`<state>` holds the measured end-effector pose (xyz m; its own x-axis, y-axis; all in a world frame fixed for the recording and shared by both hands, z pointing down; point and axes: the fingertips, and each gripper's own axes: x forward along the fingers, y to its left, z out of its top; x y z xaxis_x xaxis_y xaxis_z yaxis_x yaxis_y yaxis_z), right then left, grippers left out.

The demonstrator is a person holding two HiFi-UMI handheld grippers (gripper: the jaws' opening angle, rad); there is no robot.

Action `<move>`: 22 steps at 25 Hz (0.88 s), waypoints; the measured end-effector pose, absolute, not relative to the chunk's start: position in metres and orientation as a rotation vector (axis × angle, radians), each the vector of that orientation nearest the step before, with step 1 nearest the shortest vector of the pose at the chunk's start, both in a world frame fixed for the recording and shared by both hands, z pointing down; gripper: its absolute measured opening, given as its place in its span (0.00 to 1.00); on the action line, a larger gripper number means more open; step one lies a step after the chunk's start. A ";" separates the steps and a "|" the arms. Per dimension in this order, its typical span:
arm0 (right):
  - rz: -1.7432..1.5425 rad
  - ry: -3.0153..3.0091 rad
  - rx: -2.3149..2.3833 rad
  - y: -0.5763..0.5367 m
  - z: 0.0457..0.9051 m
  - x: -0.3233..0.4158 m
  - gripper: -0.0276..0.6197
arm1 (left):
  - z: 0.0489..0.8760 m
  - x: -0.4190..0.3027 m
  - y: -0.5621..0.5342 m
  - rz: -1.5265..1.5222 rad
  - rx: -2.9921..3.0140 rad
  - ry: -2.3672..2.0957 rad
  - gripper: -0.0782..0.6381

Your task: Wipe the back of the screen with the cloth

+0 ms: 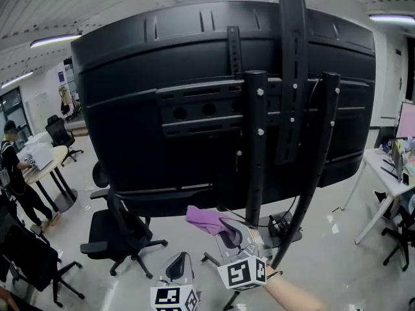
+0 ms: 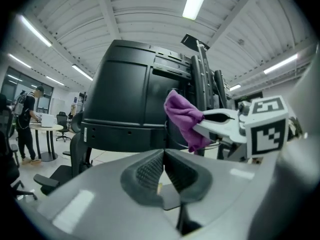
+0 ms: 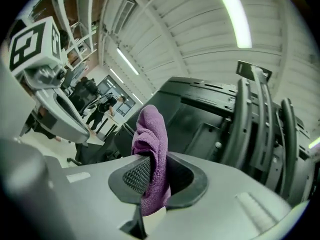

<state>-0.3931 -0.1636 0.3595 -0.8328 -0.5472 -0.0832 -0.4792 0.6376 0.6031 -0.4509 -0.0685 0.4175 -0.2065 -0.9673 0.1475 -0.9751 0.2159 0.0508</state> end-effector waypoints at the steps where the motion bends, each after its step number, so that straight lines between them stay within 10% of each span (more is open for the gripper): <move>1: -0.932 -2.752 0.887 -0.167 0.362 -0.368 0.14 | 0.419 -0.431 -0.075 0.079 1.896 -2.316 0.12; 22: -0.504 -2.586 1.471 -0.269 0.385 0.067 0.14 | 0.416 -0.059 -0.240 0.156 2.338 -1.950 0.12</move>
<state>0.0672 -0.2693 0.3850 -0.5189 -0.8529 -0.0566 -0.8118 0.4710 0.3453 -0.0593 -0.2401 0.4158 0.1778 -0.9743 0.1381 -0.9839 -0.1788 0.0059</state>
